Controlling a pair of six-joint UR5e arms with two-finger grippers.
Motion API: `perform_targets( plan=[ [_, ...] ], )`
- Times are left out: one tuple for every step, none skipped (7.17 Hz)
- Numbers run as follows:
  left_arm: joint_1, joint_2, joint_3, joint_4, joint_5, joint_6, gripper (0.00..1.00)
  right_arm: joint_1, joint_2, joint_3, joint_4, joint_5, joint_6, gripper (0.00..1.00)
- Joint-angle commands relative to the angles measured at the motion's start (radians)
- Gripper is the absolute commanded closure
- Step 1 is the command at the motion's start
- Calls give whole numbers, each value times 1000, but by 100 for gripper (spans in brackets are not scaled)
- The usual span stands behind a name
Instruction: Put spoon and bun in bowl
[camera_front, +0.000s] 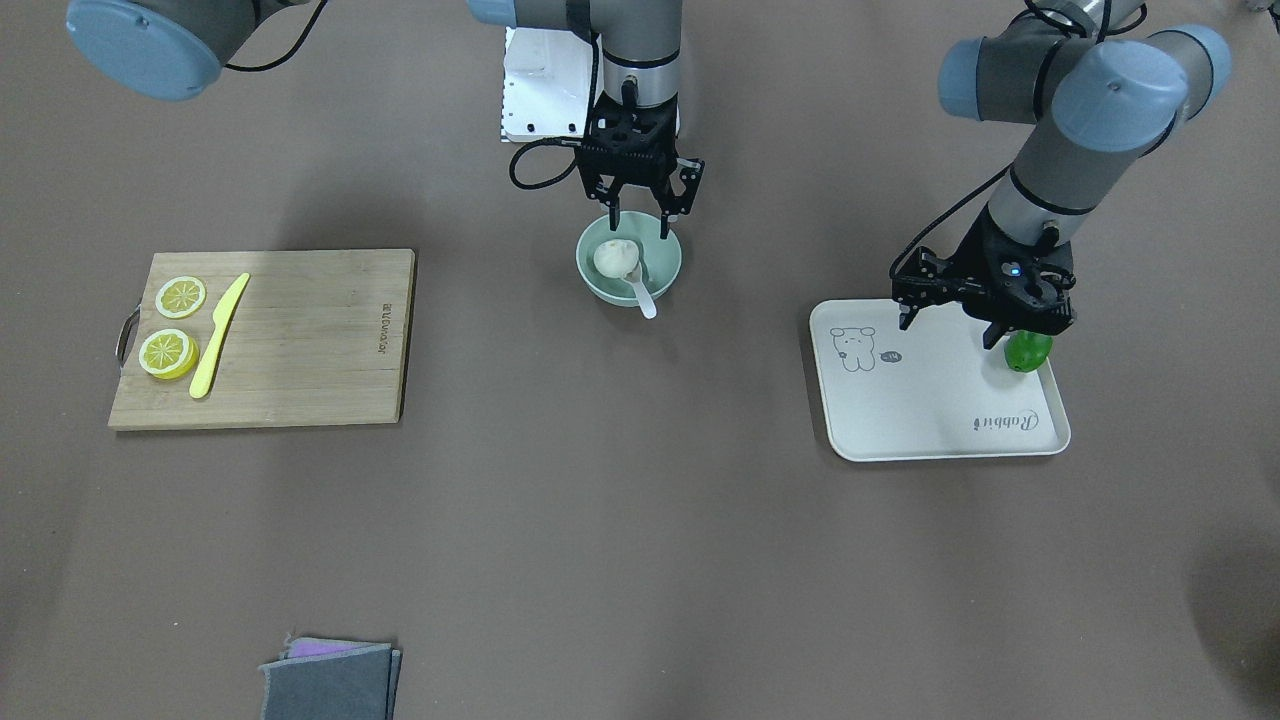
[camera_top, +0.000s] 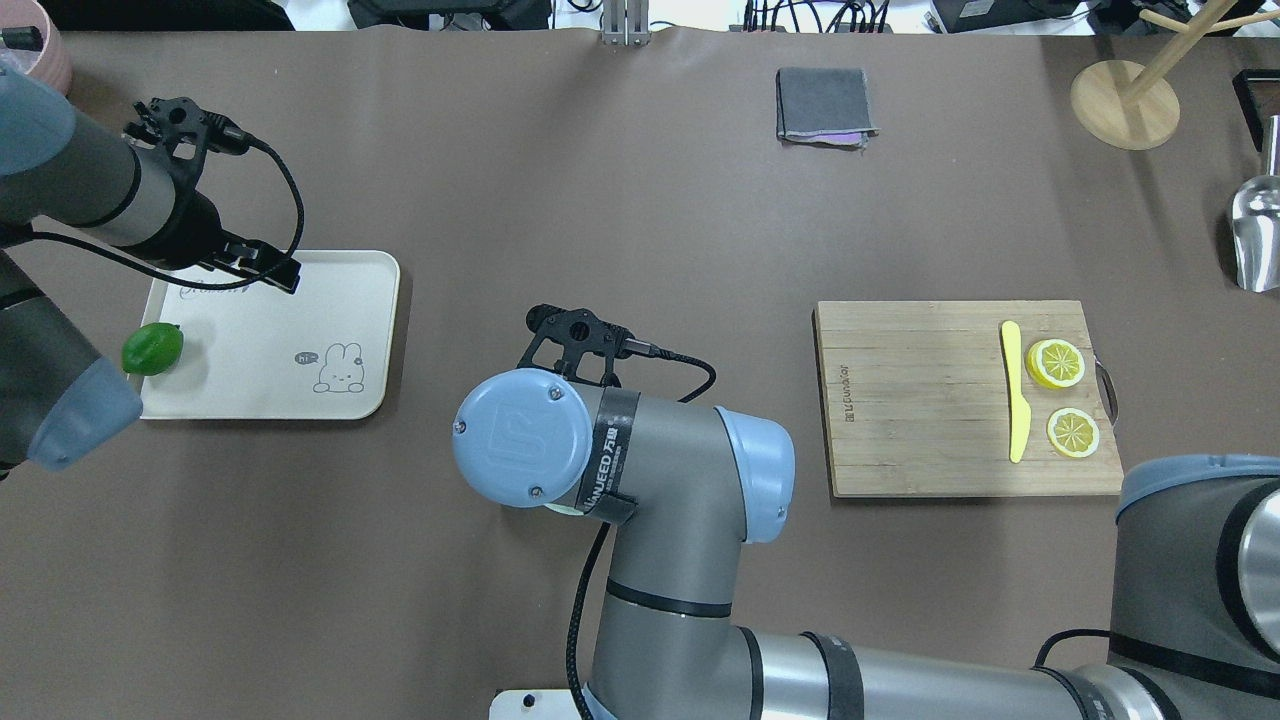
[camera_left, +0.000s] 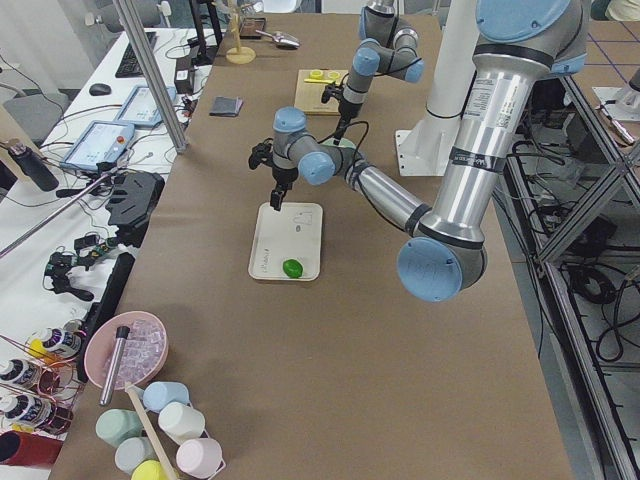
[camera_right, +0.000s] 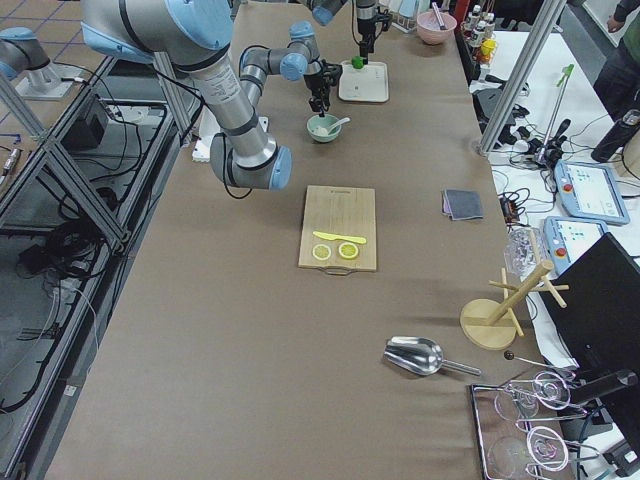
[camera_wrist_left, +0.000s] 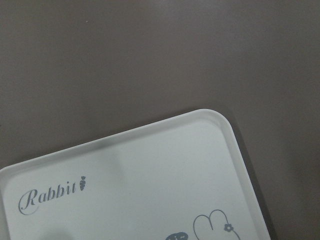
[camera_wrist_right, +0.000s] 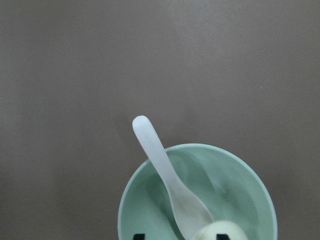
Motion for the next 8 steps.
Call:
perform_targets(
  plan=[
    [0, 26, 12, -1, 40, 13, 2, 133, -23, 21, -4, 129, -104, 0],
    [0, 51, 27, -4, 52, 9, 2, 225, -53, 30, -3, 208, -180, 0],
    [-2, 98, 54, -17, 71, 15, 2, 320, -92, 35, -3, 280, -278, 0],
    [-9, 132, 58, -37, 90, 41, 2, 412, -139, 35, -1, 334, -410, 0],
    [-49, 132, 73, 29, 53, 124, 2, 507, -202, 38, 3, 398, -545, 0],
    [-143, 132, 70, 156, -42, 312, 2, 586, -301, 47, 9, 462, -751, 0],
    [-234, 135, 71, 220, -81, 445, 2, 661, -410, 91, 11, 502, -926, 0],
    [-312, 135, 76, 292, -83, 543, 2, 750, -522, 142, 11, 556, -1075, 0]
  ],
)
